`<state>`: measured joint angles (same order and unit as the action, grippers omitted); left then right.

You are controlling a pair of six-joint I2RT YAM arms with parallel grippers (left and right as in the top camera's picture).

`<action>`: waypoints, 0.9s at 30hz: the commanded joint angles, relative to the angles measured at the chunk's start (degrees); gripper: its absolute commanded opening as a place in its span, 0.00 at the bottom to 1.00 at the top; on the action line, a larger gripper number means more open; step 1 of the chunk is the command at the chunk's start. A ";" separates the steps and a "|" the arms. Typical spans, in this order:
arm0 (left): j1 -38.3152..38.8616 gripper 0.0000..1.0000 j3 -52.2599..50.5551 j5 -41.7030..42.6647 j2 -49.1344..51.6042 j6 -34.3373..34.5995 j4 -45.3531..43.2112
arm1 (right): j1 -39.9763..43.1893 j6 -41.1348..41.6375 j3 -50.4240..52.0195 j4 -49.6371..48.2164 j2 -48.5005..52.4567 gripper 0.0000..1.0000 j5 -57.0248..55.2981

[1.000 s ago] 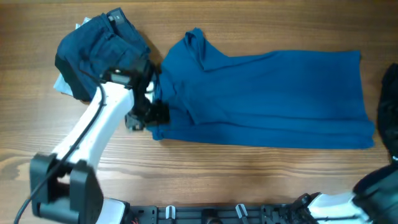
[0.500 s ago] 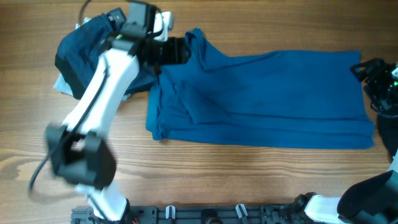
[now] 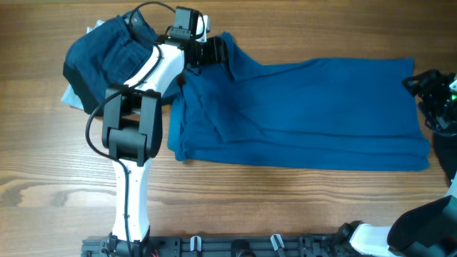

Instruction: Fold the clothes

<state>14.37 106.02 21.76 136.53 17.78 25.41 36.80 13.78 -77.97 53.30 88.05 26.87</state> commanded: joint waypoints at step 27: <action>2.62 0.71 1.25 7.54 2.12 2.62 -2.62 | -0.09 -0.15 0.09 -1.62 0.59 0.77 -1.60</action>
<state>17.08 106.78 25.61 137.82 19.90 24.32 36.80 13.78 -77.97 51.94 88.05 26.26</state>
